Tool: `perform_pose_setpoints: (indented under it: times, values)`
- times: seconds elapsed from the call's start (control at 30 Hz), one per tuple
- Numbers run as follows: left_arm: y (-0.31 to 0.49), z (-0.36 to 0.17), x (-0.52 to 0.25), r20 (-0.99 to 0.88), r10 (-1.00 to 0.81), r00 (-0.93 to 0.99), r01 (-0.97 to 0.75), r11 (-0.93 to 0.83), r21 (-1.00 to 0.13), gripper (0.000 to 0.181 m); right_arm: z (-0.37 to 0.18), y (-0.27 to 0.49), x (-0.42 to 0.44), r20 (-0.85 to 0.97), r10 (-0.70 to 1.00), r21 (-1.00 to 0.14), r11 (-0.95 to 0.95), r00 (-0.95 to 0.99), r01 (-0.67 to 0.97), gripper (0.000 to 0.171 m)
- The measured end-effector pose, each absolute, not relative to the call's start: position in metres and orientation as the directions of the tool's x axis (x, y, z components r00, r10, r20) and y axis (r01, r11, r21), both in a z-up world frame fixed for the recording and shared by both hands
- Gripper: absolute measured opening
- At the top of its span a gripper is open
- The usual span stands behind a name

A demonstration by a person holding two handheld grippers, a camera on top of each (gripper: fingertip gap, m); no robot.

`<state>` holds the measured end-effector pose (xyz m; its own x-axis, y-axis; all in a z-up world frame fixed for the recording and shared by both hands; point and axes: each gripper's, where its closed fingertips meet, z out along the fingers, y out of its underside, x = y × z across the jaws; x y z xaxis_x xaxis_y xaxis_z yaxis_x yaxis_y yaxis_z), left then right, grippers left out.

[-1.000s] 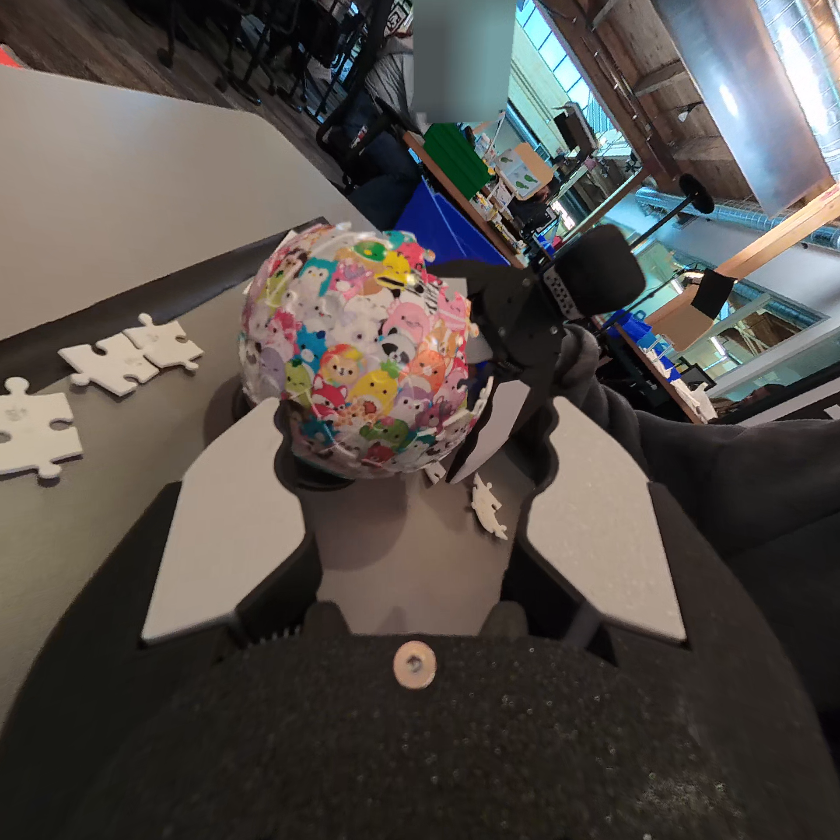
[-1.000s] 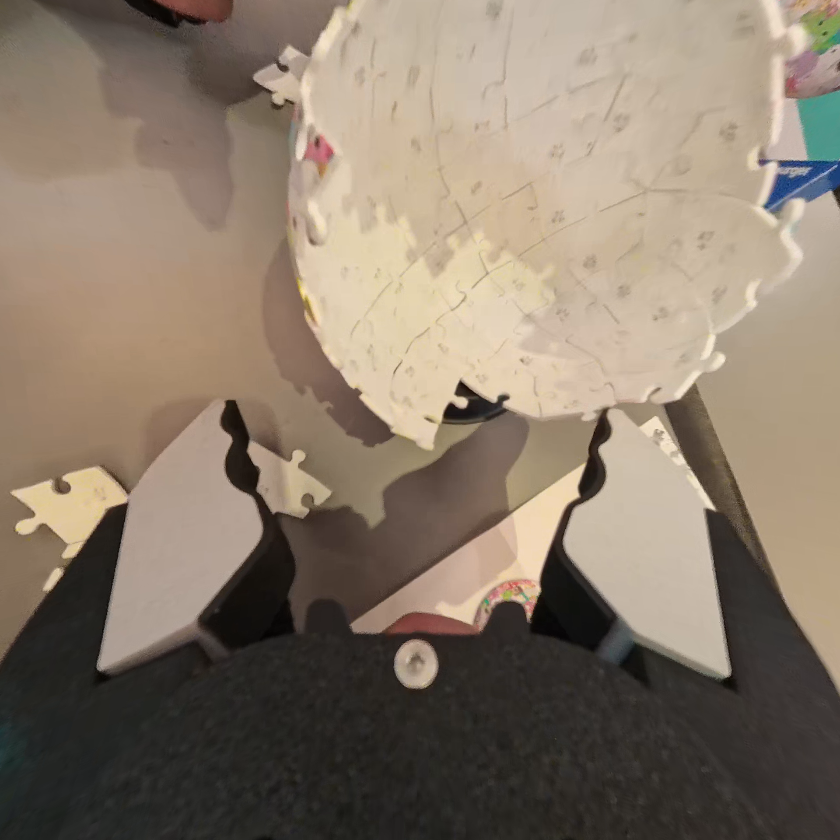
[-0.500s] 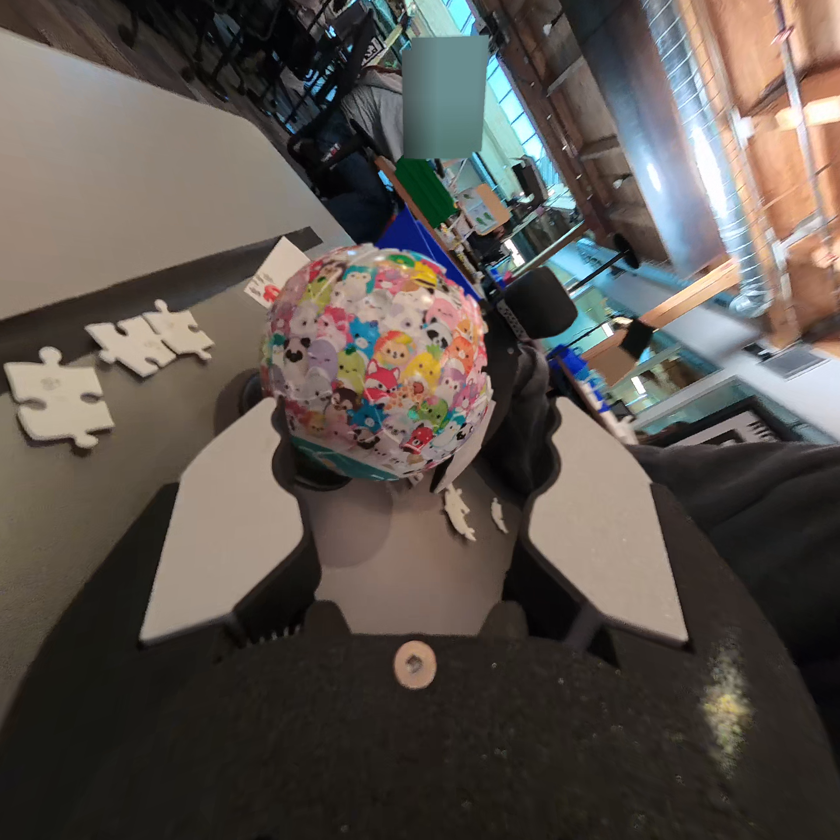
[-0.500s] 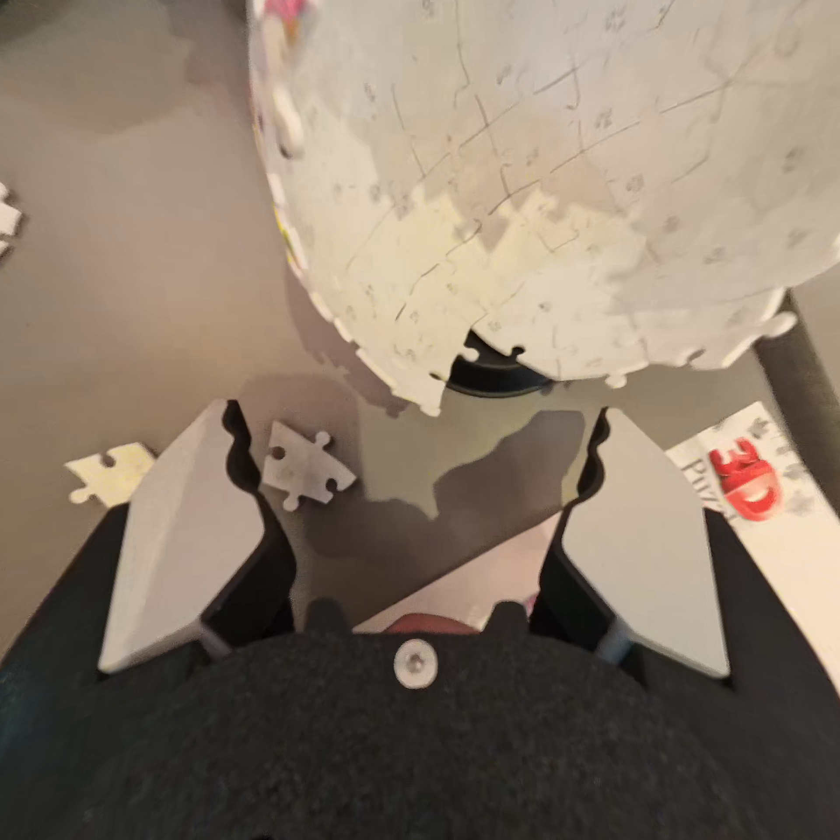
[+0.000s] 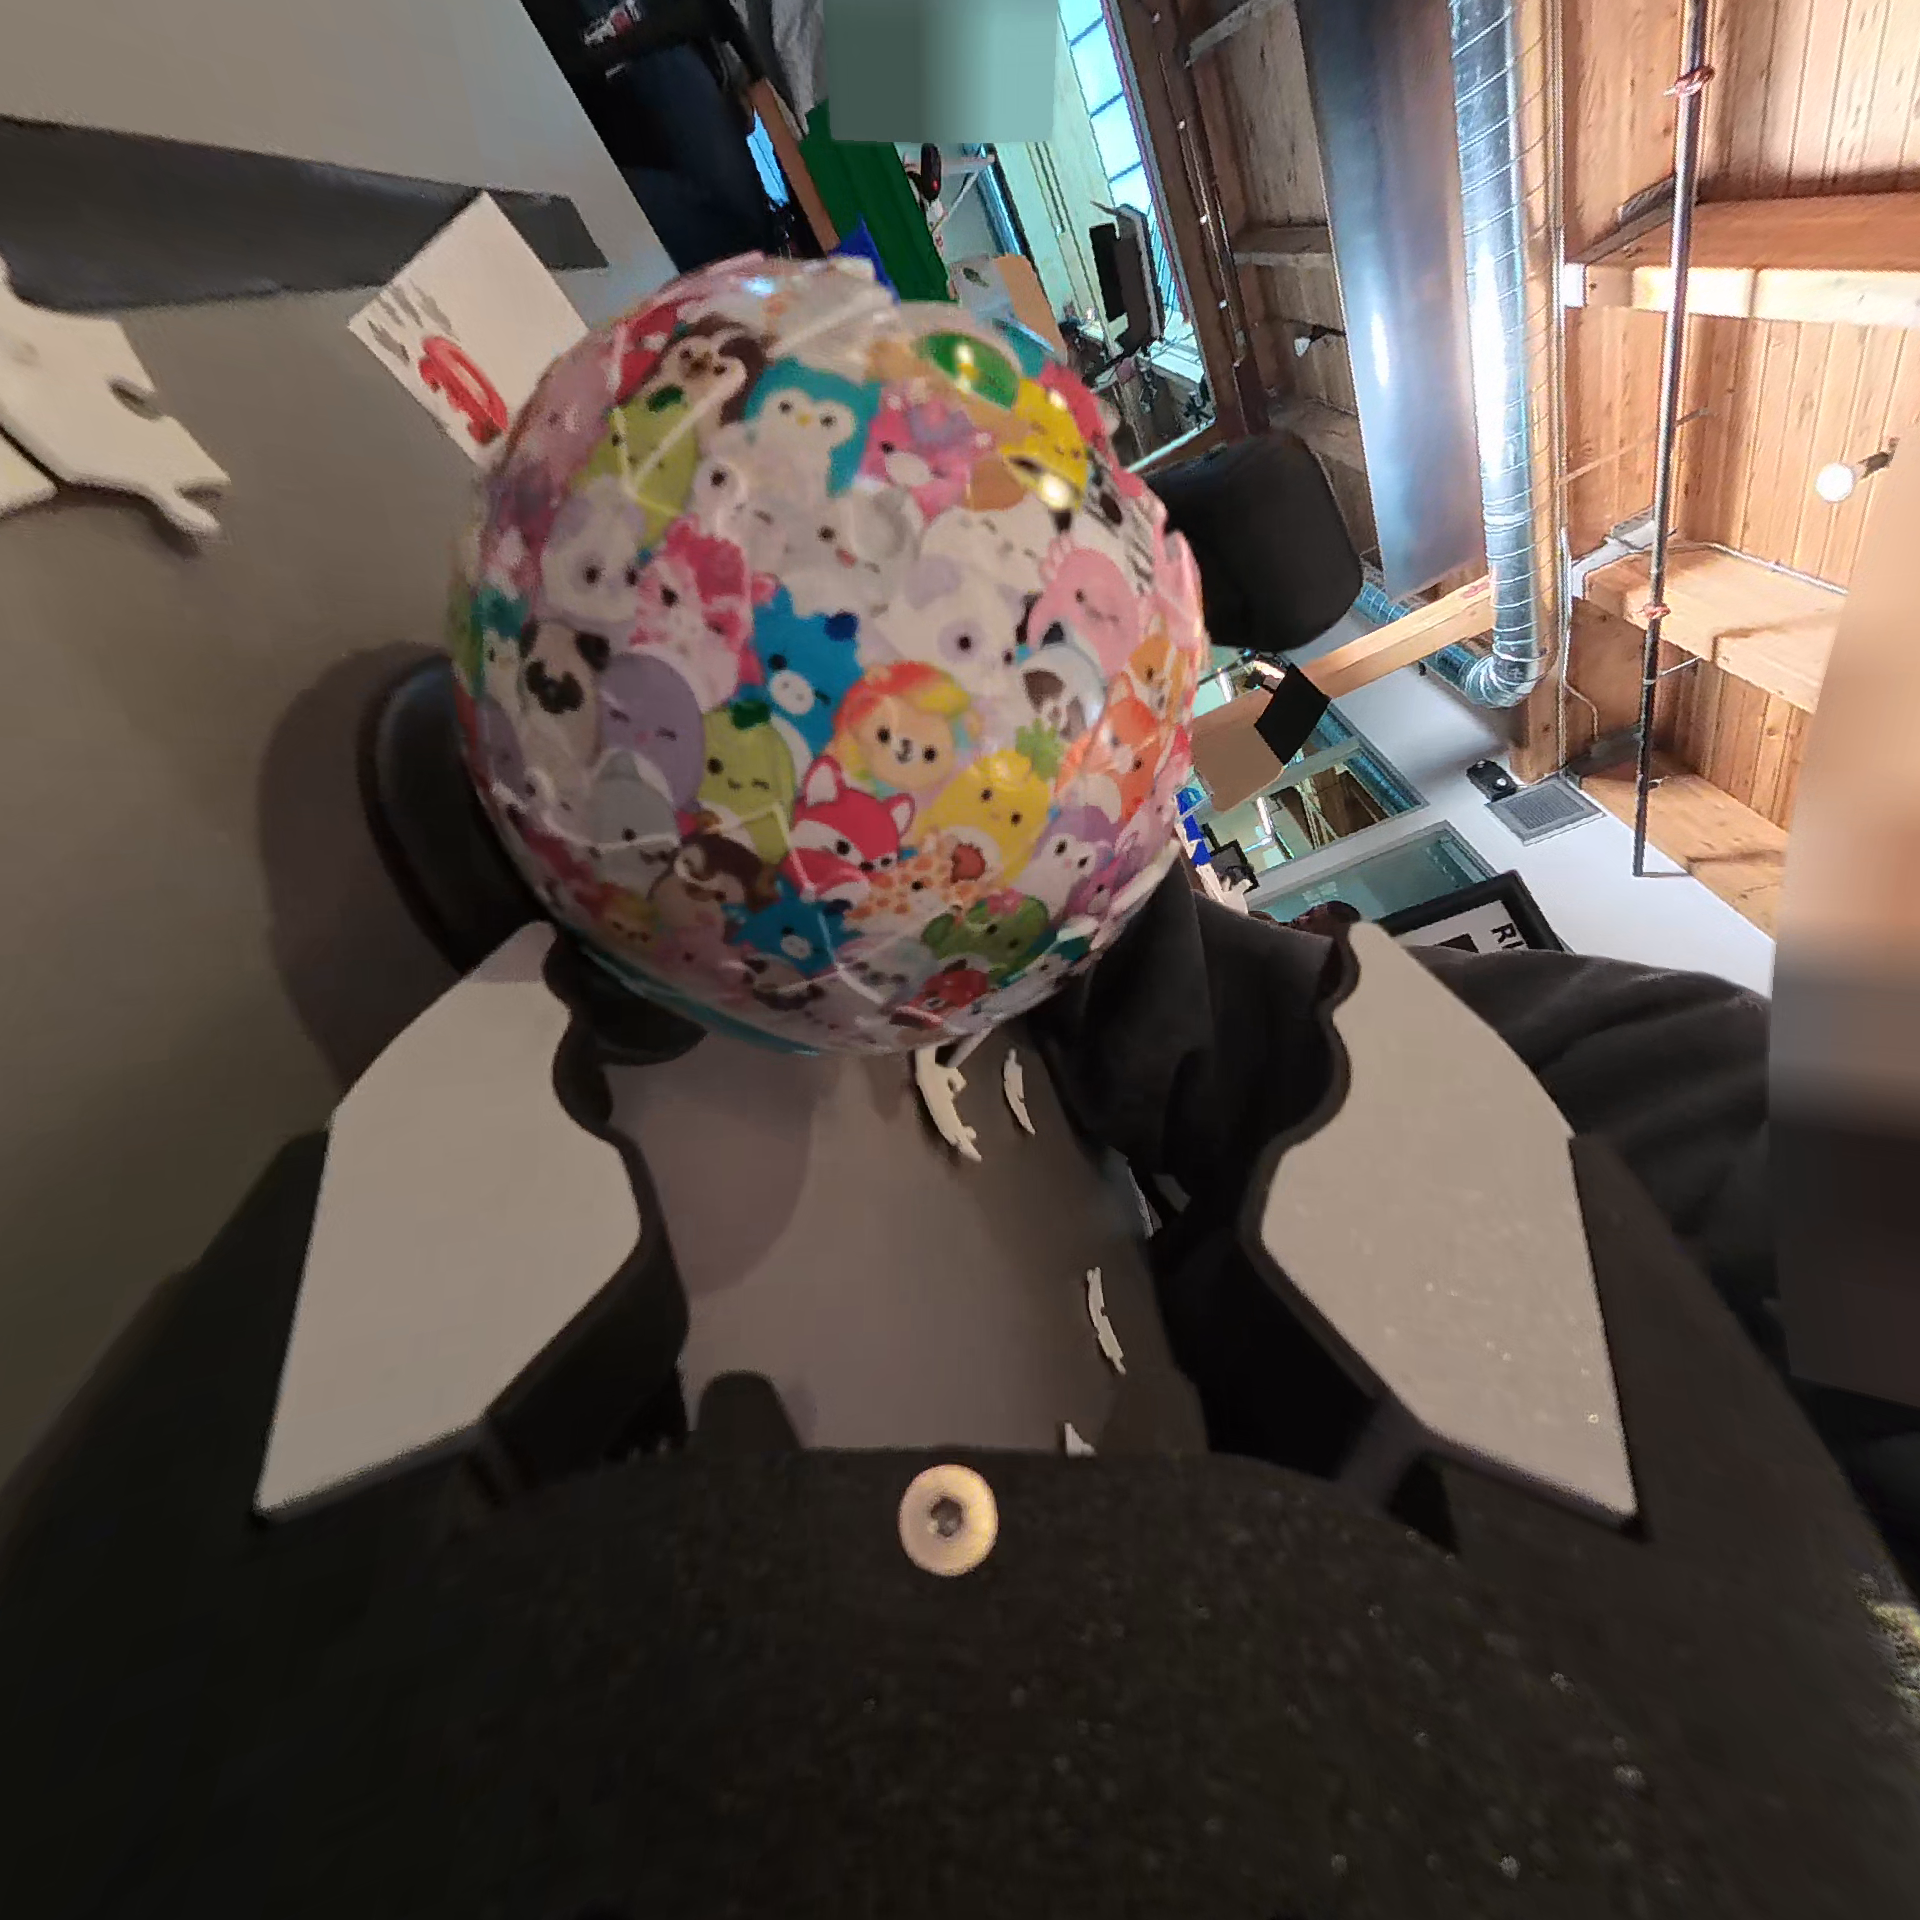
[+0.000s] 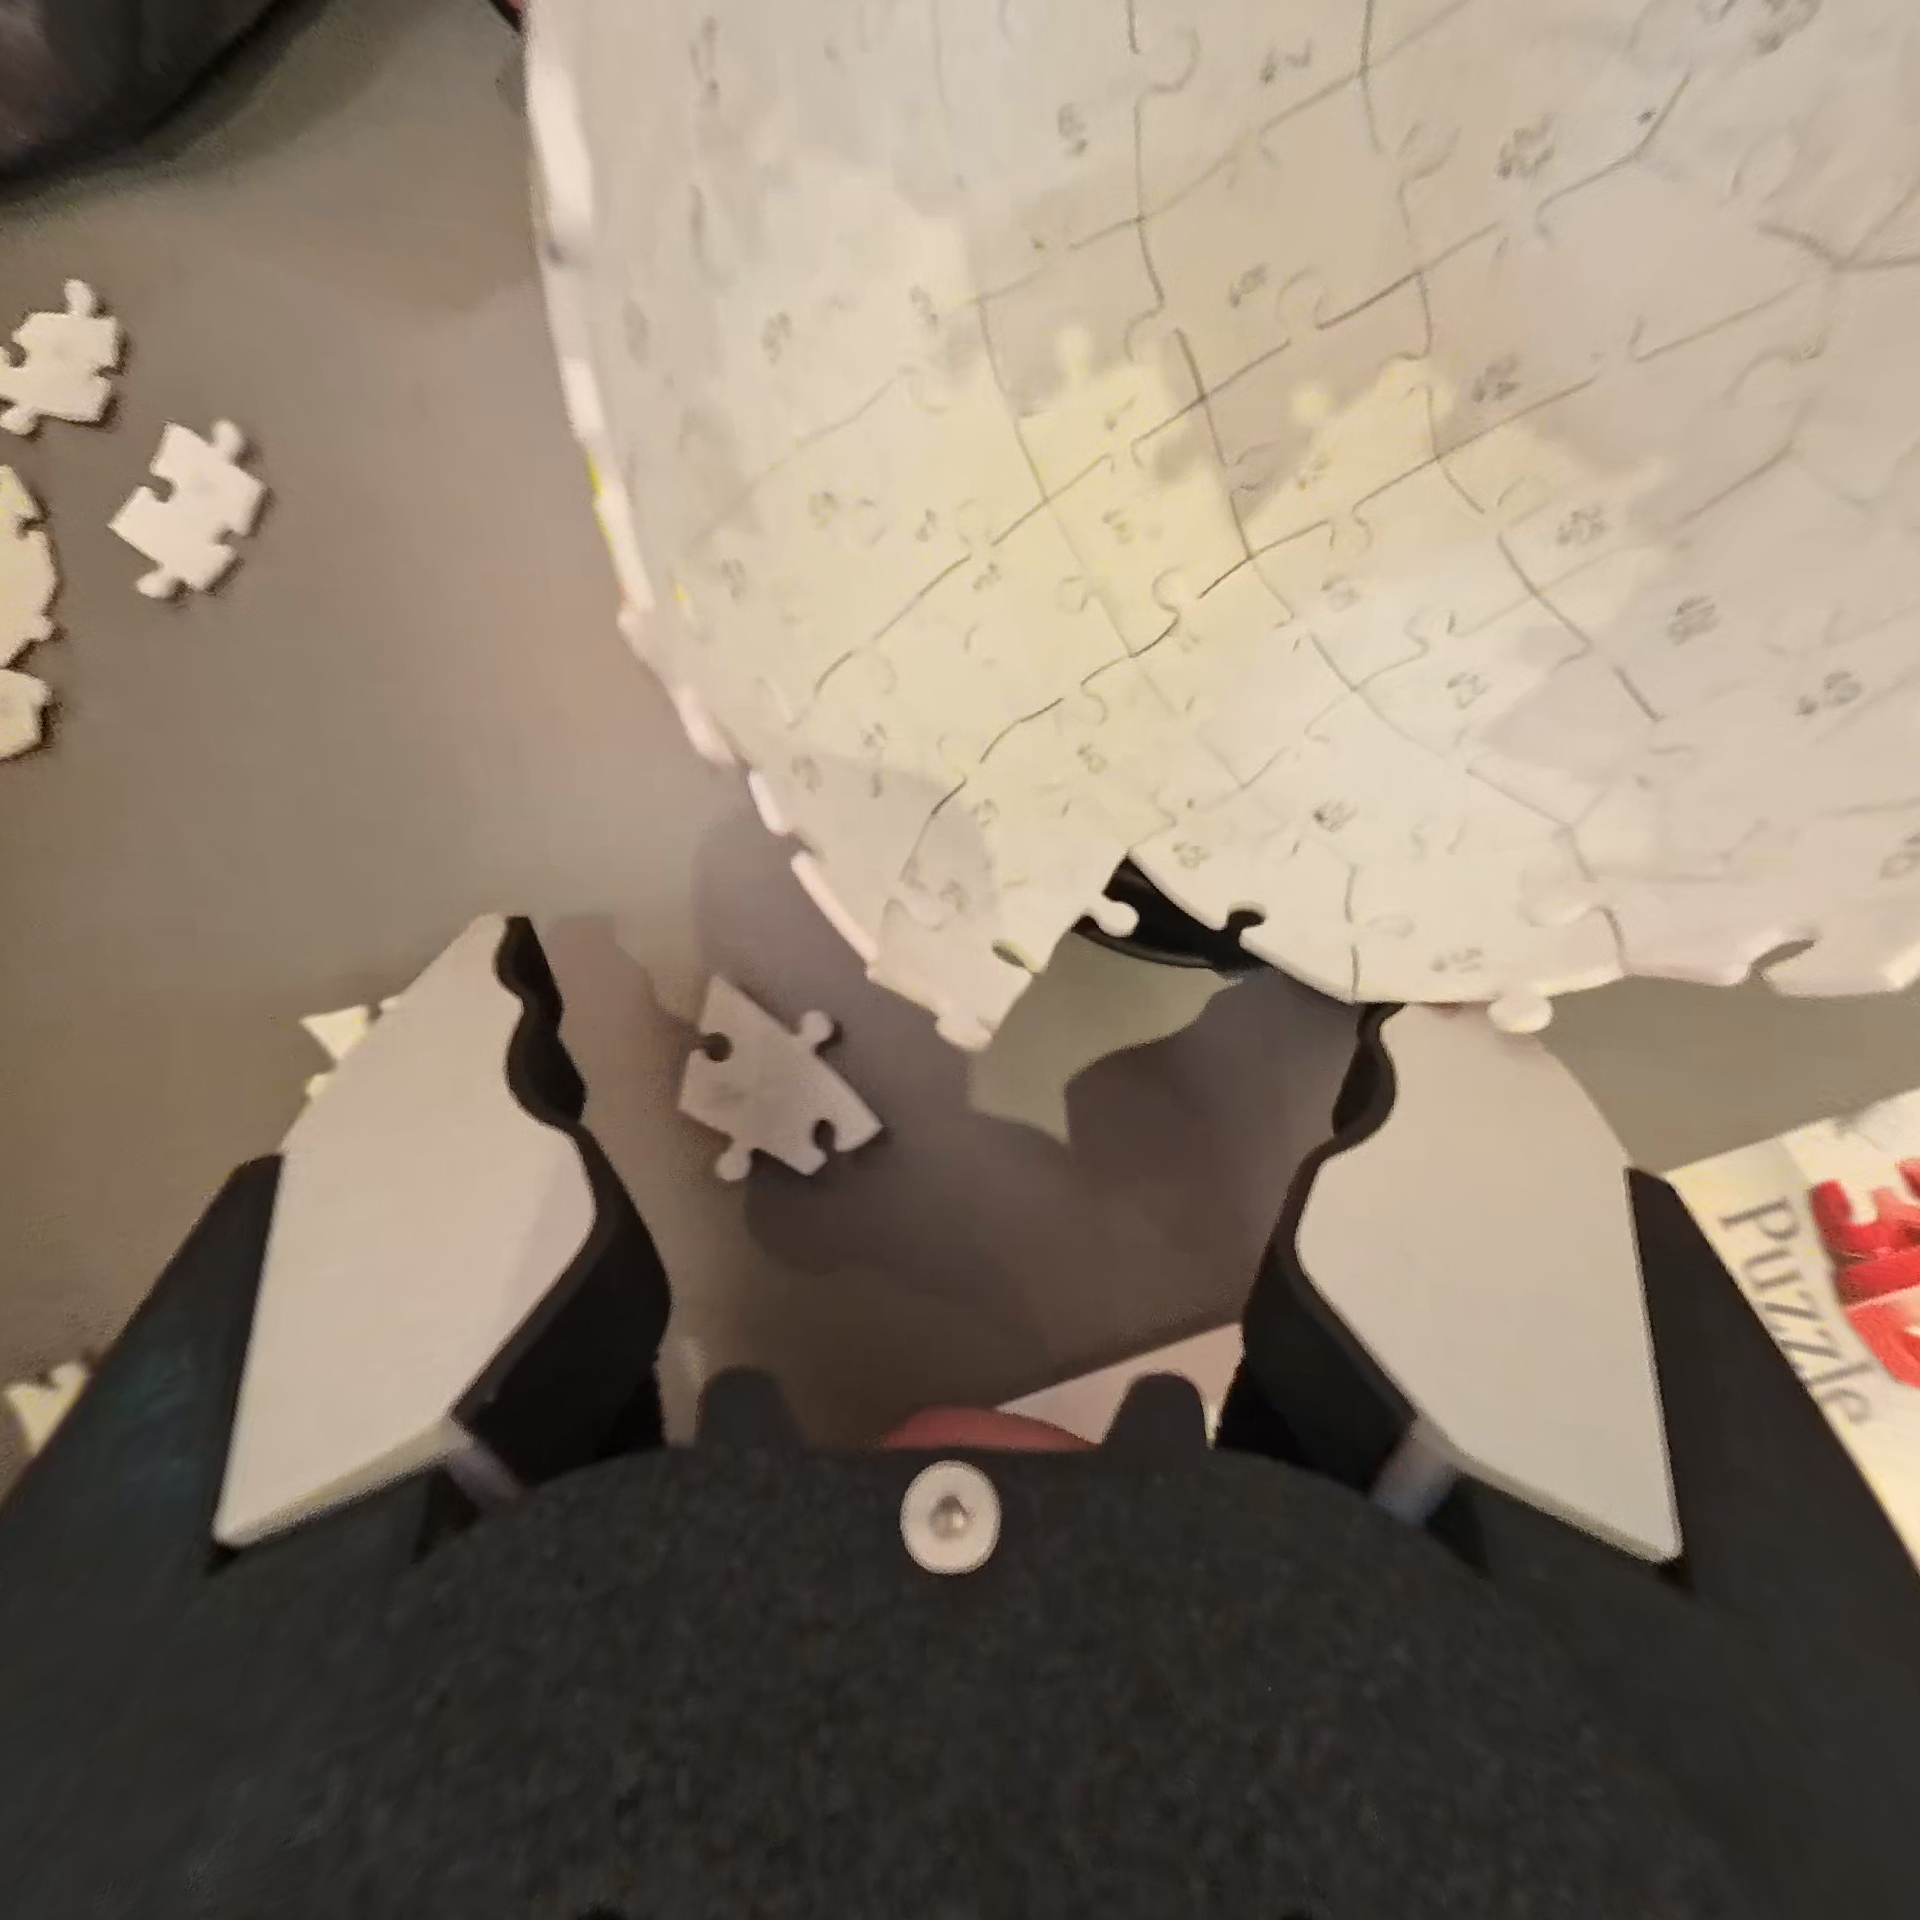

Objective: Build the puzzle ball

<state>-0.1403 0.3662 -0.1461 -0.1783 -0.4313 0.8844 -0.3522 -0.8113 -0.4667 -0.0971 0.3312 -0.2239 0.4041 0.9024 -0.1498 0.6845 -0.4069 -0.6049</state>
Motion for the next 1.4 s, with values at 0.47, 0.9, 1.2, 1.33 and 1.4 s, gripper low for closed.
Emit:
perform_pose_setpoints:
  times: [0.47,0.9,1.2,1.33,1.4]
  values:
    - [0.276,-0.144,-0.188,0.887,-0.433,-0.161,-0.322,-0.826,-0.462,0.137,-0.223,0.233,-0.147,-0.168,0.933,-0.598,-0.353,0.319,0.720,0.145]
    - [0.217,-0.149,-0.226,0.851,-0.513,-0.117,-0.363,-0.775,-0.517,0.130,-0.219,0.183,-0.165,-0.098,0.950,-0.605,-0.292,0.295,0.741,0.130]
    - [0.236,-0.131,-0.233,0.810,-0.557,-0.184,-0.220,-0.780,-0.586,0.133,-0.170,0.198,-0.145,-0.003,0.943,-0.784,-0.210,0.334,0.584,0.073]
    - [0.237,-0.128,-0.232,0.822,-0.531,-0.207,-0.197,-0.800,-0.566,0.133,-0.183,0.196,-0.154,0.061,0.956,-0.780,-0.135,0.288,0.612,0.080]
    - [0.240,-0.125,-0.233,0.822,-0.525,-0.219,-0.177,-0.807,-0.563,0.130,-0.191,0.197,-0.157,0.088,0.955,-0.758,-0.120,0.282,0.641,0.081]
